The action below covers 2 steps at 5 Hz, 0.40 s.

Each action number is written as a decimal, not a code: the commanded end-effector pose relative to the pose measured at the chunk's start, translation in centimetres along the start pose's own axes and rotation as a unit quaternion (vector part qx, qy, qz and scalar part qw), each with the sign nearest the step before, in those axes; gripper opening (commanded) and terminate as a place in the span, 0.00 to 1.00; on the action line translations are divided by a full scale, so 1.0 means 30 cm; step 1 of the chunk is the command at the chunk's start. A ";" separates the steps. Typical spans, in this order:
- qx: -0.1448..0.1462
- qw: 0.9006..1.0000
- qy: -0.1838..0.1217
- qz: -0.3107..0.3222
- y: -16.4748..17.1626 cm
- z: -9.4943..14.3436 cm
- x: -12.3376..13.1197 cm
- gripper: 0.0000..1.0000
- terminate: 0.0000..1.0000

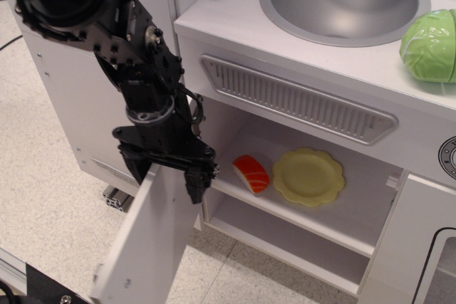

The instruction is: Close cabinet

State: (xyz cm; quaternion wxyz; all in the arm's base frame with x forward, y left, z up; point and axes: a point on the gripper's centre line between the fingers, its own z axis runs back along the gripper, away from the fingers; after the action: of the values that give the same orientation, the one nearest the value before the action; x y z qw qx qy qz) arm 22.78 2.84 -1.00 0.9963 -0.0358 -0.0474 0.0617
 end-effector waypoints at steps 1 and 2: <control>-0.018 0.999 -0.026 -0.018 -0.189 0.009 0.014 1.00 0.00; -0.044 0.999 -0.025 -0.018 -0.328 0.031 0.031 1.00 0.00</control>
State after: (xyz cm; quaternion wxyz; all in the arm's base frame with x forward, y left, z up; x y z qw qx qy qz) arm 23.72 -6.37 -0.47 0.9948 -0.0742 -0.0487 0.0501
